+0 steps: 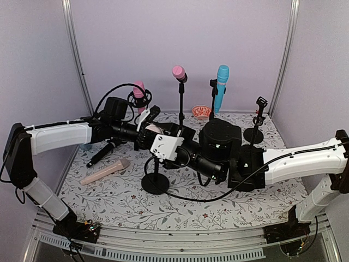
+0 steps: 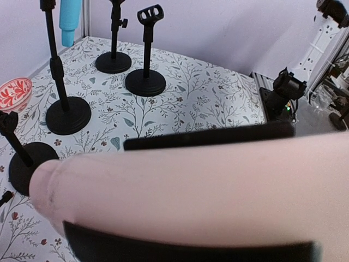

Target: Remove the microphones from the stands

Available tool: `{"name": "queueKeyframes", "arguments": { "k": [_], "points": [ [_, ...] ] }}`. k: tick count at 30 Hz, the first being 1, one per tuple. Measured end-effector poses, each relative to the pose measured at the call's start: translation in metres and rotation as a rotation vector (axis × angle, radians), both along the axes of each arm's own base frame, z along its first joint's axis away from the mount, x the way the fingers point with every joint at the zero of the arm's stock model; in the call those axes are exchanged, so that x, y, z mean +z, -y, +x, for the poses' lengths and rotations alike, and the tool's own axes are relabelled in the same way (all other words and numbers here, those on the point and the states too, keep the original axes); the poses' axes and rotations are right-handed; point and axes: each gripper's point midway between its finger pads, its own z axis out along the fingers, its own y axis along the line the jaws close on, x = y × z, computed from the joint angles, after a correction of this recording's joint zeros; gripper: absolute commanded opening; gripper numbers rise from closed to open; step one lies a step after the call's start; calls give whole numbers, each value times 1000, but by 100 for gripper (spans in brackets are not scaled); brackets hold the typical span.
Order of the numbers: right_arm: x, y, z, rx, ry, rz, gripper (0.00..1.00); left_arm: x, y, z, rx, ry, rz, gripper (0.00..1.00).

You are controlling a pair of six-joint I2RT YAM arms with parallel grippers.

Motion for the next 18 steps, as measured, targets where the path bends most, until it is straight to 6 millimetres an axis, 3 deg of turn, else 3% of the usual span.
{"name": "queueKeyframes", "arguments": {
  "k": [18],
  "points": [
    [15,-9,-31,39,85,-69,0,6,6,-2,-37,56,-25,0]
  ]
}}
